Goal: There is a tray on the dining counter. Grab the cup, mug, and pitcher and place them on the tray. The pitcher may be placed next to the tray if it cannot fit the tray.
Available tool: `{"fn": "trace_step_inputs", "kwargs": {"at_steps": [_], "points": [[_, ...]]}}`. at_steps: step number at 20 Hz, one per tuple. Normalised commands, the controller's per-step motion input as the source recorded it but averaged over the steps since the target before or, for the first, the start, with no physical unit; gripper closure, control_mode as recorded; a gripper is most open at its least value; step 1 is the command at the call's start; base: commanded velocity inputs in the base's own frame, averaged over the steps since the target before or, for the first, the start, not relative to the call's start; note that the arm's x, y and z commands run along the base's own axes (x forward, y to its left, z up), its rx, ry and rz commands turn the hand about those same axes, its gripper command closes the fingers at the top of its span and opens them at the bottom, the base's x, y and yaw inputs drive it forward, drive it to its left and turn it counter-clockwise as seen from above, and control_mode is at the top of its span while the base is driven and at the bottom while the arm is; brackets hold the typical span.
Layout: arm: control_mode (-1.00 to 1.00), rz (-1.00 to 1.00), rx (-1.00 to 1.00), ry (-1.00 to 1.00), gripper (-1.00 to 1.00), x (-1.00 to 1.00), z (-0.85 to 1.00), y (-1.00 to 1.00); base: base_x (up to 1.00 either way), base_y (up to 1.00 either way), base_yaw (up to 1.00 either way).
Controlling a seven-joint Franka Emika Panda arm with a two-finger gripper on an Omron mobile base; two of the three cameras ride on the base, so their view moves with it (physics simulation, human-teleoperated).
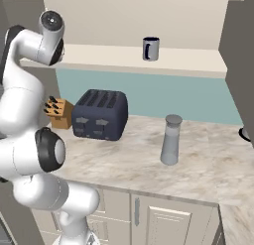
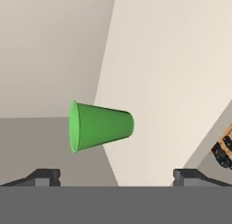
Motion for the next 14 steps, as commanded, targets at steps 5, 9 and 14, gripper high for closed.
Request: {"fn": "trace_step_inputs", "kwargs": {"at_steps": [5, 9, 14], "points": [[-1.0, 0.0, 0.0, 0.04, -1.0, 0.24, 0.0, 0.09, 0.0, 0.0, 0.0], [-1.0, 0.0, 0.0, 0.05, -1.0, 0.22, 0.0, 0.13, 0.0, 0.0, 0.0], [-1.0, 0.0, 0.0, 0.06, -1.0, 0.14, 0.0, 0.14, 0.0, 0.0, 0.0]]}}
